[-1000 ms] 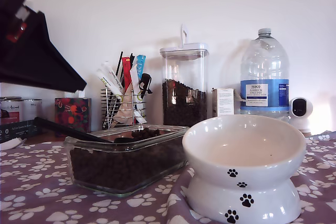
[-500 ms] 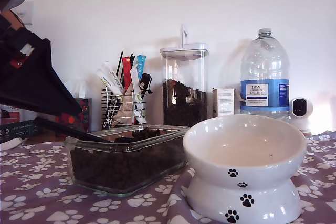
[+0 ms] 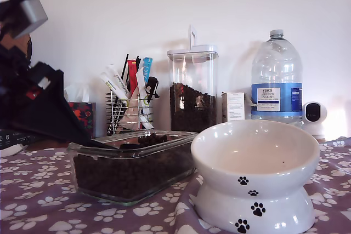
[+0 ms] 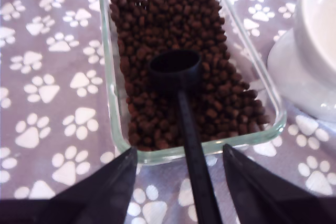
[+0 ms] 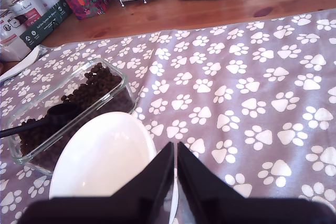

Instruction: Measure one spoon of cat food and pour it into the food bowl

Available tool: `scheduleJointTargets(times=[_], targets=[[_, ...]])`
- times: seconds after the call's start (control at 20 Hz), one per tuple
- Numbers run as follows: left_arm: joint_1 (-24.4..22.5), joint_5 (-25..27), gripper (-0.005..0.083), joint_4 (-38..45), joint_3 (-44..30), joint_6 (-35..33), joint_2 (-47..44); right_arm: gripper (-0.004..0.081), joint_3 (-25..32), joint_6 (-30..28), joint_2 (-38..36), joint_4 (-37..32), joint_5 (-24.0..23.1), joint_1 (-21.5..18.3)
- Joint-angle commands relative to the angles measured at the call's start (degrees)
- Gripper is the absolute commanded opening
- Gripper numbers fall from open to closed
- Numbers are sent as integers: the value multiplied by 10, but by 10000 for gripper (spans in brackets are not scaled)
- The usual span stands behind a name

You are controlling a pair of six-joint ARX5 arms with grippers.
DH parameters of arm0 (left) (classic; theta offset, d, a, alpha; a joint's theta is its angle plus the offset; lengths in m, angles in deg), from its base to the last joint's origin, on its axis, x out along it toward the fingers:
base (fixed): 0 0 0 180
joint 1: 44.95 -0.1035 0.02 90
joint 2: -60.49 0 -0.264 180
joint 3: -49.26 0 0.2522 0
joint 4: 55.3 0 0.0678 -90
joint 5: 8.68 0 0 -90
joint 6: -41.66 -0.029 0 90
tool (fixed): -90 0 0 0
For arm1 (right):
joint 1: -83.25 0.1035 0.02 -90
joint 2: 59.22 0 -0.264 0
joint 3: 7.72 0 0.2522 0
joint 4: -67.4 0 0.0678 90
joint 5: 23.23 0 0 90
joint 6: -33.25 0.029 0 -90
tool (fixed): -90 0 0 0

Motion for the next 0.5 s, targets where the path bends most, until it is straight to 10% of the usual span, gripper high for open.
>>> scheduleJointTargets(times=[0.0, 0.45], targets=[[-5, -13, 466, 15, -13, 0, 17, -11, -2, -1, 3, -6, 0, 2], [-15, -44, 293, 17, -13, -1, 31, -11, -2, -1, 3, -6, 0, 2]])
